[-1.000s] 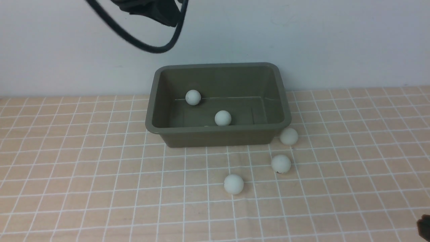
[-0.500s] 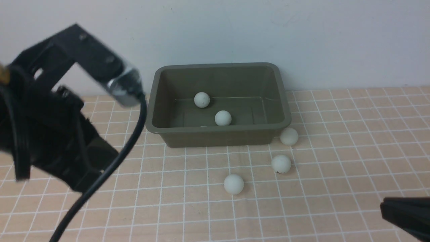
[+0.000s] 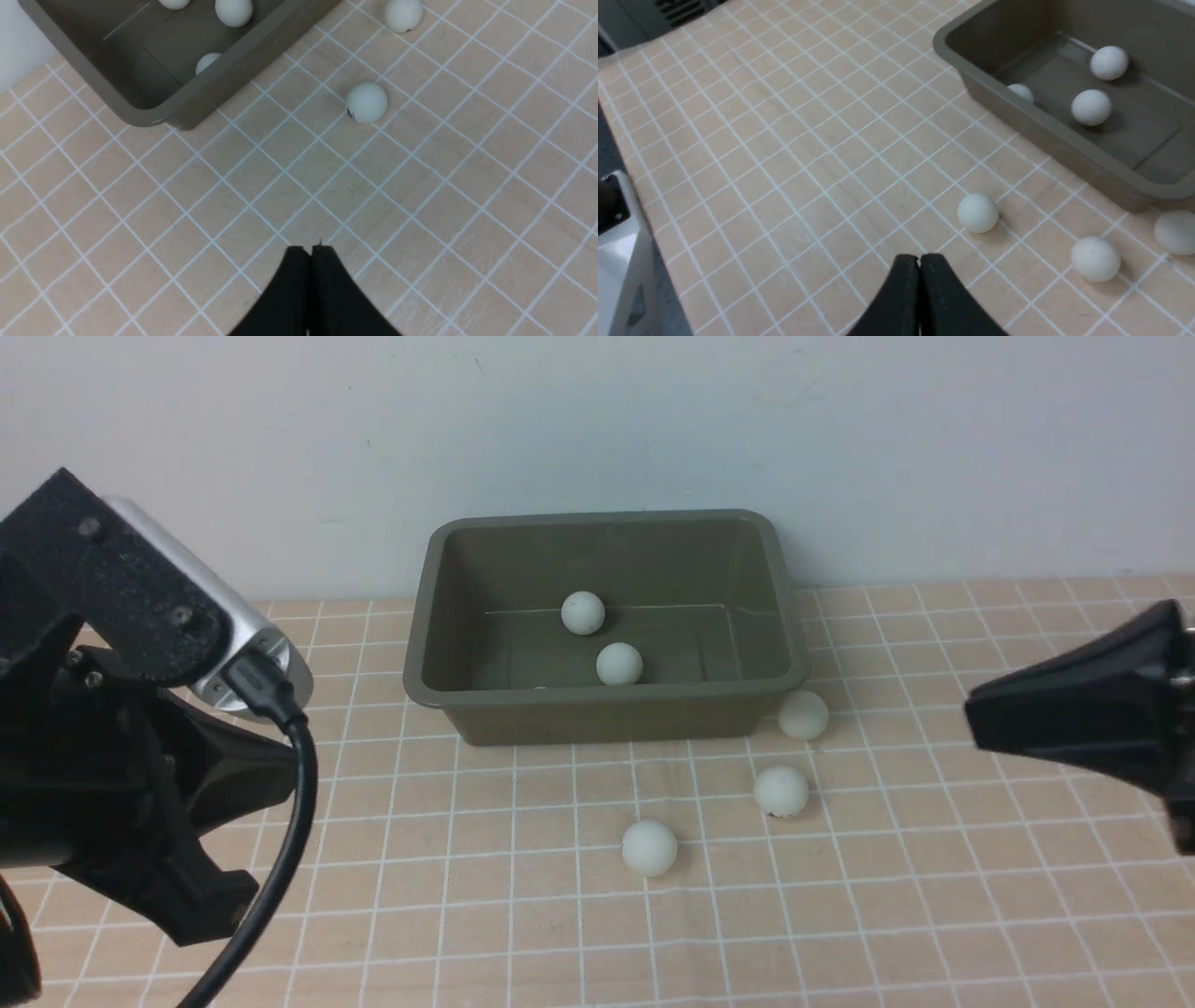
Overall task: Put the table tennis balls into the box on the light coffee tablecloth.
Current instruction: 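Reach for and grasp a ping pong ball on the table beside the basket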
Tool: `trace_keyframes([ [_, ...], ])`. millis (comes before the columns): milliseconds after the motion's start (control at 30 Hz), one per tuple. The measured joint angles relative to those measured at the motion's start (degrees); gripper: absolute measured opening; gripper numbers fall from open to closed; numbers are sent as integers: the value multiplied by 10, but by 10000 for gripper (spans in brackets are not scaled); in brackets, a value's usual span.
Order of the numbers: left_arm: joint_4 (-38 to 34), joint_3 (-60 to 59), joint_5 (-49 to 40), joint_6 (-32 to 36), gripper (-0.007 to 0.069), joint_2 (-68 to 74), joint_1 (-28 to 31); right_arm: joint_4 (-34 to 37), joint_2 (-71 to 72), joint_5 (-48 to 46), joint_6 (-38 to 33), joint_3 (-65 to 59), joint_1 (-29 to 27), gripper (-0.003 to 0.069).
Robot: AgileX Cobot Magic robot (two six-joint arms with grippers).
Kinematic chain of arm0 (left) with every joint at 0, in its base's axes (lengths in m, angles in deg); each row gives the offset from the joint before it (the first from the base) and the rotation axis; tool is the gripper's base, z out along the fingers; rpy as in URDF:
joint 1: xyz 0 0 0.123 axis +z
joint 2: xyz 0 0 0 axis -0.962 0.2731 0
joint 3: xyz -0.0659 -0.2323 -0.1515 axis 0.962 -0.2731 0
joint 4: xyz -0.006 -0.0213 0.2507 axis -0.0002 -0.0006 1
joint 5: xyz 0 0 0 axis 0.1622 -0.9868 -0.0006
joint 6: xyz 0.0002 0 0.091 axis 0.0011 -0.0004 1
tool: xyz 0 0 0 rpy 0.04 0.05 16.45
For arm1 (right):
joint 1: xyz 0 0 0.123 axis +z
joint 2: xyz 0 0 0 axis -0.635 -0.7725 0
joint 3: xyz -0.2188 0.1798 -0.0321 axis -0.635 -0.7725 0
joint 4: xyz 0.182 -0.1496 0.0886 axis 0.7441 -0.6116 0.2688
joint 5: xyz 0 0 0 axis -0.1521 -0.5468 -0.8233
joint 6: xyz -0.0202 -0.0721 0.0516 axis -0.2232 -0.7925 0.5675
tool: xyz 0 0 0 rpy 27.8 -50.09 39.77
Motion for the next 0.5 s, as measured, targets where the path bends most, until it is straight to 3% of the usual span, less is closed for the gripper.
trace_keyframes([
  [133, 0, 0, 1, 0, -69, 0, 0, -58, -99, 1, 31, 42, 96, -13],
  [267, 0, 0, 2, 0, -69, 0, 0, -175, -205, 37, 120, 88, 183, -13],
  [400, 0, 0, 4, 0, -69, 0, 0, -275, -279, 105, 223, 126, 222, -13],
  [500, 0, 0, 8, 0, -69, 0, 0, -306, -313, 151, 261, 148, 234, -8],
])
